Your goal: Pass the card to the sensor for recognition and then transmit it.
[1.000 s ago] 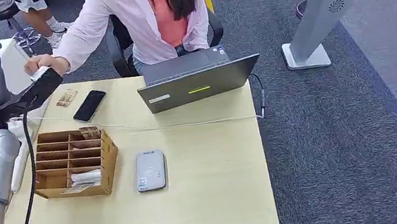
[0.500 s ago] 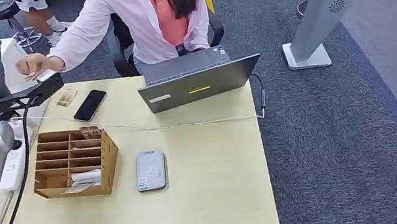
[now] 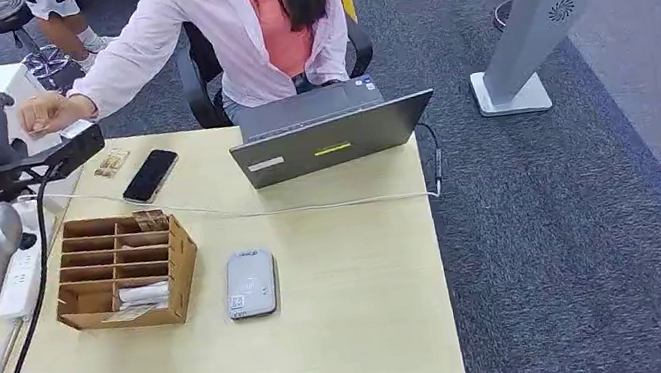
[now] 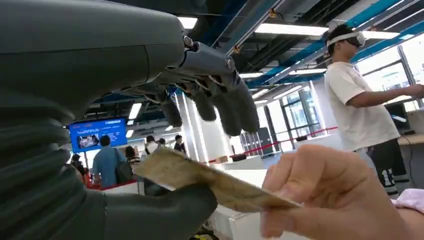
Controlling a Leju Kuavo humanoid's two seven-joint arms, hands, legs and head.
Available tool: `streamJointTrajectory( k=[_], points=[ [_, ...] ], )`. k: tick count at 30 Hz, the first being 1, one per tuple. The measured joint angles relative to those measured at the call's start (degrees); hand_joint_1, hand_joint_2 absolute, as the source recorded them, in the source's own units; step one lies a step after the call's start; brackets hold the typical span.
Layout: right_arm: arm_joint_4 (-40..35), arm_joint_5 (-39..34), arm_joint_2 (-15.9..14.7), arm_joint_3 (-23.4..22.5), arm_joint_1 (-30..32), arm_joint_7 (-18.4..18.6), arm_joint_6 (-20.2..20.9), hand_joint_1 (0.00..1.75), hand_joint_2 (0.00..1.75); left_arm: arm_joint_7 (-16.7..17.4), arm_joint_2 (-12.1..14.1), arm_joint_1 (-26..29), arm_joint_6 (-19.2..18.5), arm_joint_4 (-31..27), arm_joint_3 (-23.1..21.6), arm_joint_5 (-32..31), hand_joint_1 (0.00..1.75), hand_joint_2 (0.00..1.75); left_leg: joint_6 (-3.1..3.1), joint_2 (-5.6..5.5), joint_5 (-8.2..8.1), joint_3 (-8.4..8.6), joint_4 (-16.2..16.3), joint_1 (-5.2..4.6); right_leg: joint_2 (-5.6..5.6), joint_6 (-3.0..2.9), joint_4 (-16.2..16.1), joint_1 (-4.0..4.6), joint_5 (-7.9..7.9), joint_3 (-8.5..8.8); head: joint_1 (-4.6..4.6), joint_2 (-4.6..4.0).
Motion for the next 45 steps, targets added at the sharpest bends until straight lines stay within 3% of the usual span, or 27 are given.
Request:
streamJointTrajectory(
  k=[23,32,35,36,40,45],
  points=[
    [0.0,0.0,0.0,-0.02,-0.02,0.15,-0.07,0.0,0.0,-1.14,0.02,0.07,0.55,0.48,0.0,0.31,1.75,1.75,0.0,0.0,0.0,-0.01,0.0,0.0,0.0,0.0,0.0,0.0,0.0,0.0,0.0,0.0],
    [0.0,0.13,0.0,-0.02,-0.03,0.15,-0.11,0.0,0.0,-3.39,-0.44,0.29,1.44,0.63,0.0,-0.28,1.75,1.75,0.0,0.0,0.0,0.01,0.01,0.0,0.0,0.0,0.0,0.0,0.0,-0.02,0.0,0.0],
    [0.0,-1.33,0.02,-0.2,0.02,0.24,-0.61,0.0,0.0,-12.38,-2.94,3.12,8.89,-1.36,0.0,2.93,1.75,1.75,0.01,-0.21,0.0,0.02,0.04,-0.05,-0.2,0.04,-0.02,-0.04,-0.03,0.02,-0.24,0.0],
    [0.0,-1.73,0.04,-0.33,0.0,0.42,-0.9,0.0,0.0,-13.05,-4.46,4.74,10.65,-3.0,0.0,2.73,1.75,1.75,0.05,-0.44,0.02,0.01,0.04,-0.05,-0.46,0.06,-0.03,-0.05,-0.06,0.13,-0.2,0.0],
    [0.0,-2.38,0.35,-0.81,-0.52,0.5,-1.47,0.0,0.0,-10.71,-9.59,13.23,9.72,-10.83,-1.38,3.94,1.75,1.75,0.12,-0.25,-0.01,-0.01,0.04,-0.1,-0.27,0.11,-0.04,-0.14,-0.03,0.13,0.09,0.0],
    [0.0,-2.75,0.52,-1.75,-0.18,0.55,-1.84,0.0,0.0,-10.25,-11.69,18.97,8.74,-17.99,-3.96,6.27,1.75,1.75,0.16,-0.15,-0.03,-0.02,0.05,-0.12,-0.16,0.12,-0.04,-0.13,-0.02,0.02,0.09,0.0]
  ],
)
